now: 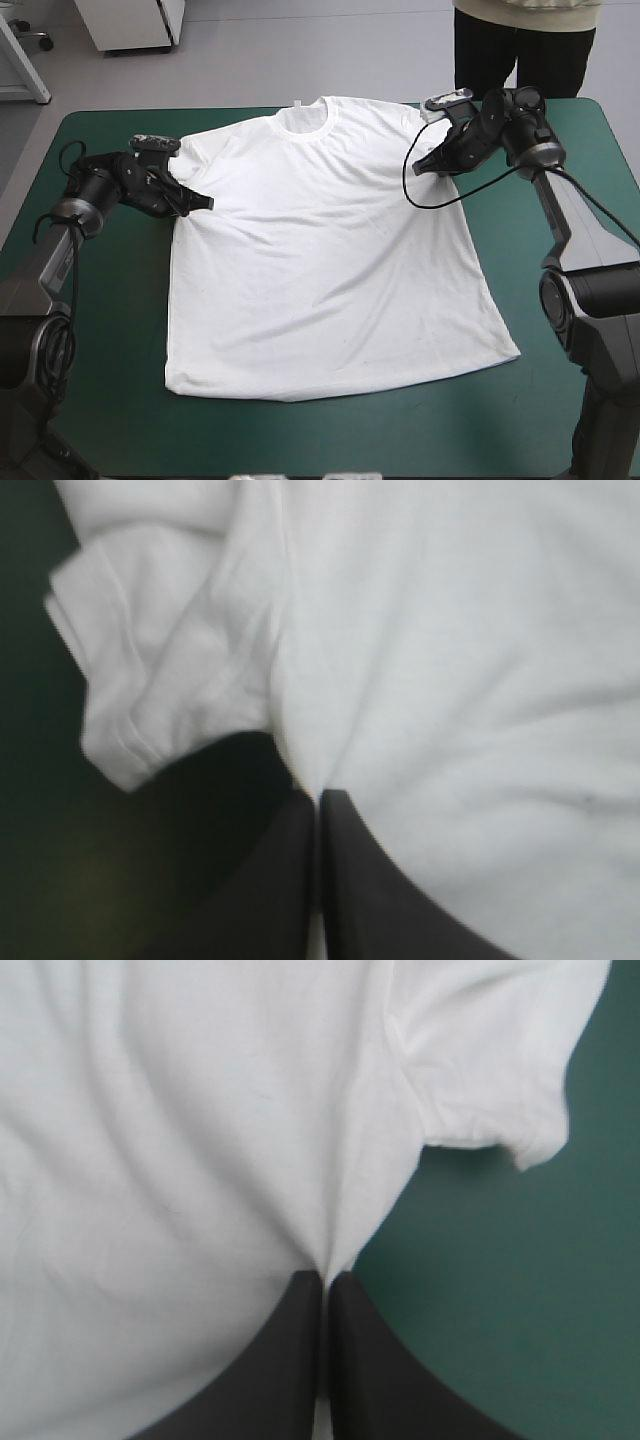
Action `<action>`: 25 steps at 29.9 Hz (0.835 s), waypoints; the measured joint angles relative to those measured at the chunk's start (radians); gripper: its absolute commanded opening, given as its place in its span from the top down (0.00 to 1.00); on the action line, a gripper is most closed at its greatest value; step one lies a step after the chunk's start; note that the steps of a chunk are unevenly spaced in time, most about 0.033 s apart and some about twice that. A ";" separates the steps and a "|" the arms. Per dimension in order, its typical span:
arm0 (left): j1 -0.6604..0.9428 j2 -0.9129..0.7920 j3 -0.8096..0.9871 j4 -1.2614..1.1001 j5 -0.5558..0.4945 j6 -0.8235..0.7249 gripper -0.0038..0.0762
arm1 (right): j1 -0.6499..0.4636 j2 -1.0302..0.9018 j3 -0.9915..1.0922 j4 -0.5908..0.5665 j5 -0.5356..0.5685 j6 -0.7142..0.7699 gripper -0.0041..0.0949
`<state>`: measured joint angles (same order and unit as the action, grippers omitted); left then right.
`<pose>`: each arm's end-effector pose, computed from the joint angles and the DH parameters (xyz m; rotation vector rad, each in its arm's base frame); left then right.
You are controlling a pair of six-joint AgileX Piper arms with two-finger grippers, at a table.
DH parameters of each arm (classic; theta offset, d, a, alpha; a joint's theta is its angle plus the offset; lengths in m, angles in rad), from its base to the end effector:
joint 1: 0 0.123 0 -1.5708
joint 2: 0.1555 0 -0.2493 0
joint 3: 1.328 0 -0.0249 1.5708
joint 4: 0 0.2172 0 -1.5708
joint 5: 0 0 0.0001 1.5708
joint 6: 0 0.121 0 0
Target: Fold the cloth
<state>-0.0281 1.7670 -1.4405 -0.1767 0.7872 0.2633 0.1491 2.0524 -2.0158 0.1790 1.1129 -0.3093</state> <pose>0.3651 -0.0253 0.2275 0.2596 2.5685 -0.1210 0.4151 0.0819 0.2553 -0.5465 2.5582 0.1823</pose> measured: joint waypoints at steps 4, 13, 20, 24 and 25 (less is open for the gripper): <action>0.020 -0.051 -0.072 -0.008 0.036 -0.004 0.96 | 0.000 -0.094 -0.001 0.001 0.020 -0.004 0.97; 0.050 -0.149 -0.287 -0.015 0.188 -0.003 0.96 | 0.000 -0.320 -0.001 0.001 0.058 -0.027 0.97; 0.050 -0.273 -0.454 0.001 0.276 0.000 0.96 | 0.000 -0.508 -0.001 0.001 0.072 -0.034 0.97; 0.050 -0.359 -0.509 0.001 0.306 0.000 0.96 | 0.000 -0.622 -0.004 0.001 0.078 -0.034 0.97; 0.050 -0.383 -0.514 0.001 0.312 0.000 0.96 | 0.000 -0.651 -0.005 0.001 0.081 -0.034 0.97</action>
<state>0.0224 1.3843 -1.9550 -0.1753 1.0995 0.2636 0.1491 1.4014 -2.0210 0.1799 1.1942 -0.3432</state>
